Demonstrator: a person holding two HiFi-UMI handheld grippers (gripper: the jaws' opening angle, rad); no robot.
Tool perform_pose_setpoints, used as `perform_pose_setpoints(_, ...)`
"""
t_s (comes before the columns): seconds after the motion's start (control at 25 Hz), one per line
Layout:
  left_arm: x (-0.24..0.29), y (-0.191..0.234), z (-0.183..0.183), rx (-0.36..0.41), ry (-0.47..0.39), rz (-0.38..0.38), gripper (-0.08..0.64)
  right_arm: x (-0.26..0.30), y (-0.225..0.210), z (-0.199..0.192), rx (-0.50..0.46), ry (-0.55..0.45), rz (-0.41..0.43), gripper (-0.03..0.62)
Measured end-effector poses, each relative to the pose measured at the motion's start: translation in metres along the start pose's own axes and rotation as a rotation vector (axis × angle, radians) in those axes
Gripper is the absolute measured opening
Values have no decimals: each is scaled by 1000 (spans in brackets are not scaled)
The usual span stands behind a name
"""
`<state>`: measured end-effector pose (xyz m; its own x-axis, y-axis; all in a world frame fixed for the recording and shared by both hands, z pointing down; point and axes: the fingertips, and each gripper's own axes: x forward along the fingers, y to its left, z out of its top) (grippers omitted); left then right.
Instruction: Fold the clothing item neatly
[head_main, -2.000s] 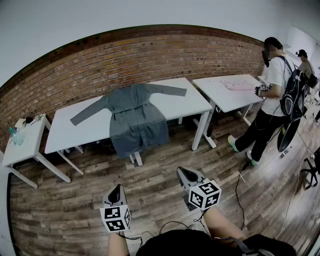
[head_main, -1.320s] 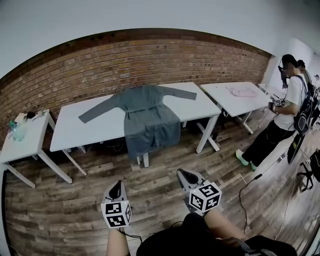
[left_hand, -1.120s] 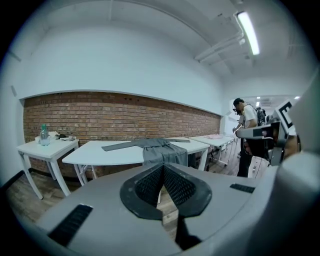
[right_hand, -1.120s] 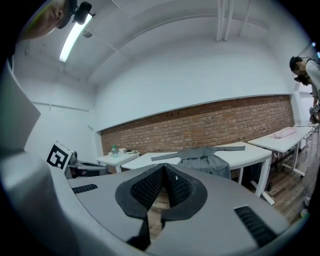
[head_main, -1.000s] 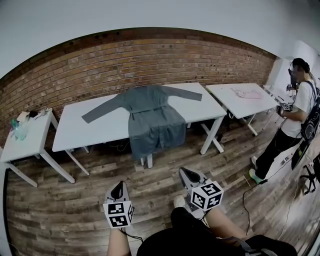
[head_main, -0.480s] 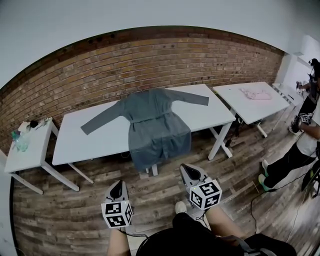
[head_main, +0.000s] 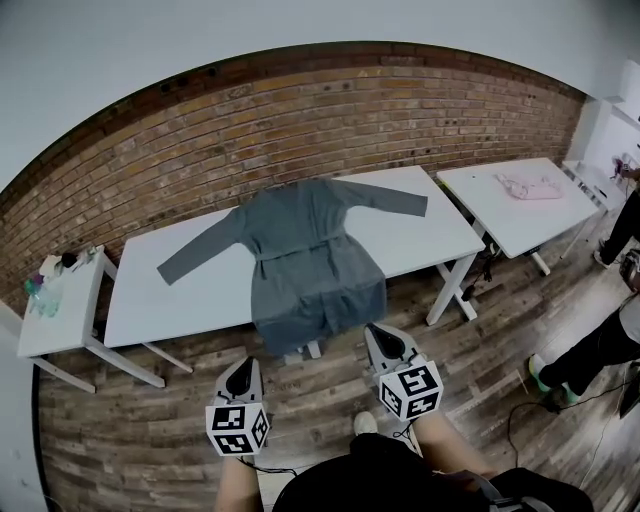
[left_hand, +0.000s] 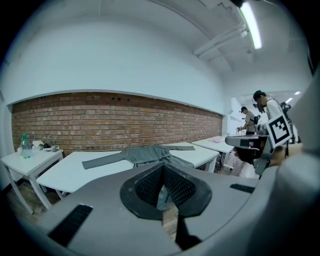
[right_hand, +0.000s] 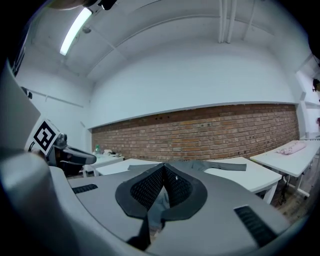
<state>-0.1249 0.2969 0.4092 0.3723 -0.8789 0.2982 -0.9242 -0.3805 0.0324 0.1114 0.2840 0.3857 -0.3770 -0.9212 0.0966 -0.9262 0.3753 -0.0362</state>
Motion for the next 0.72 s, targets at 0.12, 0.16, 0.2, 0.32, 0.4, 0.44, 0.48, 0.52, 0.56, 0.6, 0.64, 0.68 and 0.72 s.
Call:
perform_pose_setpoints(0.12,25,-7,22,-34,-48,-16,-3,17,-25,2,6,-2,3,0)
perform_pose_setpoints(0.16,34,-10,30,-48,-70,-24,-3,22,-35,2,12,-3,4,0)
perform_pose_setpoints(0.2,43,-13,36,-55,-86,-27,-3,28,-45,3,19,-3,5,0)
perform_pose_setpoints(0.32,69,-23,48,-38,-86,-20,-3,45,-70,5,35,-3,19,0)
perform_pose_setpoints(0.4,85,-27,52,-27,-75,-12,-3,57,-82,8,33,-4,34,0)
perform_pose_setpoints(0.44,93,-28,54,-25,-70,-7,-3,63,-88,9,32,-3,42,0)
perform_pose_setpoints(0.48,101,-29,56,-26,-66,-2,-3,70,-93,10,31,-2,52,0)
perform_pose_setpoints(0.52,109,-30,59,-28,-64,4,-3,76,-99,11,32,1,62,0)
perform_pose_setpoints(0.56,117,-31,62,-30,-64,9,-3,81,-103,12,34,4,72,0)
perform_pose_setpoints(0.6,123,-33,66,-31,-67,14,-3,86,-108,13,35,6,82,0)
perform_pose_setpoints(0.64,129,-34,69,-30,-70,20,-3,91,-112,14,35,7,92,0)
perform_pose_setpoints(0.68,135,-36,72,-29,-71,26,-3,95,-116,14,36,8,102,0)
perform_pose_setpoints(0.72,140,-37,73,-24,-69,30,-3,99,-120,13,36,10,109,0)
